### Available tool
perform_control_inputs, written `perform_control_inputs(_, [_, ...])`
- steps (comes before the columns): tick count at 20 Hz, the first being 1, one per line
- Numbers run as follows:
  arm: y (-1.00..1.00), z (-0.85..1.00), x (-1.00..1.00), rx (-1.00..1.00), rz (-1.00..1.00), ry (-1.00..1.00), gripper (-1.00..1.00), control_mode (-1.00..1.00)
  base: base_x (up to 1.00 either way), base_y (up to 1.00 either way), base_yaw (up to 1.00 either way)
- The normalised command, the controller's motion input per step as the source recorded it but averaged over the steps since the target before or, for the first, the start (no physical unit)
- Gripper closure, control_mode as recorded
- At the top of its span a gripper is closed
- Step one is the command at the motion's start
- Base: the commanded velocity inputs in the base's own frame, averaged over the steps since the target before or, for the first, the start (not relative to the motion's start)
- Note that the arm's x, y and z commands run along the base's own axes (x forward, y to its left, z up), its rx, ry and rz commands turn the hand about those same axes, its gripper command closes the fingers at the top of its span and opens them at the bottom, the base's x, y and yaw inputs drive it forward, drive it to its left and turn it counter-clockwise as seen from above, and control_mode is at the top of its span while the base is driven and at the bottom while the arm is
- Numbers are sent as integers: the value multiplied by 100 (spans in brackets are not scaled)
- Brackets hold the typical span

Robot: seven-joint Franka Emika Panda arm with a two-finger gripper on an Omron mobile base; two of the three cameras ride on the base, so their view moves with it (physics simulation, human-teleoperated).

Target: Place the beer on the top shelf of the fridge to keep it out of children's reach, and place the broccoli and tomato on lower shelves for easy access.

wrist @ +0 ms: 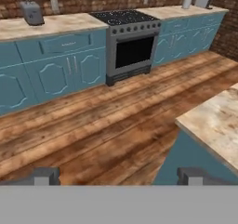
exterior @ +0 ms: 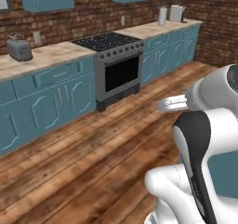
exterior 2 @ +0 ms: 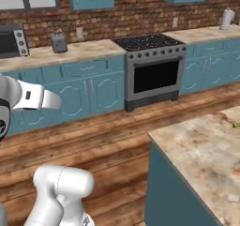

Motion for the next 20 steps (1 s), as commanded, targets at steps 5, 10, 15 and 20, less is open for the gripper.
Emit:
perform_control_inputs(5, [0,0,0,0,0,0,-100,100,72,0,-52])
perform_control_inputs(10, [0,0,0,0,0,0,-100,100,75,6,-50])
perform_control_inputs(15, [0,0,0,0,0,0,-100,100,71,6,-50])
perform_control_inputs(20, [0,0,0,0,0,0,-100,100,51,15,-48])
